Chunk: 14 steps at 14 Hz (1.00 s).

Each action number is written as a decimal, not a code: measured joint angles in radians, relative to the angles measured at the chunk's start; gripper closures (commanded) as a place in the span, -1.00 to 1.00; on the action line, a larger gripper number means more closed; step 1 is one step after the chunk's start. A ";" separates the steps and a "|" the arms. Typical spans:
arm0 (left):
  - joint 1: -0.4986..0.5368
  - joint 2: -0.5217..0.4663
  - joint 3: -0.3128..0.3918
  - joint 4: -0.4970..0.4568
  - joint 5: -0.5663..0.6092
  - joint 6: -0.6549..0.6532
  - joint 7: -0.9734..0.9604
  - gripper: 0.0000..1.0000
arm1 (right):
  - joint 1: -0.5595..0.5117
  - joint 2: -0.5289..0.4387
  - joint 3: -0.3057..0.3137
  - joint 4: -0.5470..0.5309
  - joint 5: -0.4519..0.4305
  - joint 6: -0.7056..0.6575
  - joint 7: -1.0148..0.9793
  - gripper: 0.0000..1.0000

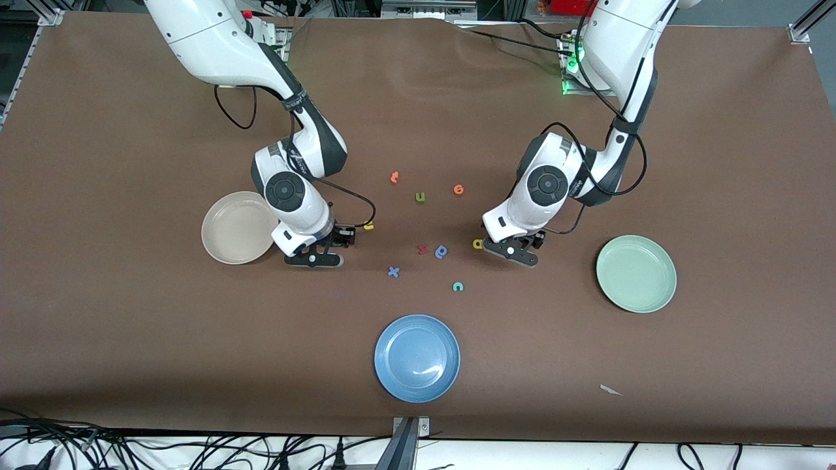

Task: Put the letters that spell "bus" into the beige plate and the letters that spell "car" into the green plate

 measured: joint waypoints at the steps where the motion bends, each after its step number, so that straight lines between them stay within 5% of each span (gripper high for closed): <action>1: -0.002 0.002 0.000 -0.007 0.000 0.007 0.000 -0.74 | 0.001 0.002 0.000 -0.001 0.000 0.000 0.000 -0.21; 2: -0.003 0.003 0.000 -0.014 0.000 0.014 0.000 -0.67 | 0.001 0.006 0.000 -0.002 0.000 0.000 0.000 -0.02; 5: -0.004 0.004 0.000 -0.035 0.000 0.027 -0.001 -0.43 | 0.006 0.012 0.000 -0.004 0.000 0.000 0.000 0.94; 11: -0.020 0.007 0.000 -0.049 0.000 0.034 -0.043 -0.12 | 0.010 -0.002 -0.004 0.005 -0.001 -0.021 -0.002 0.99; 14: -0.023 0.012 0.001 -0.048 0.000 0.051 -0.054 -0.04 | 0.011 -0.086 -0.050 0.024 -0.002 -0.166 -0.032 0.99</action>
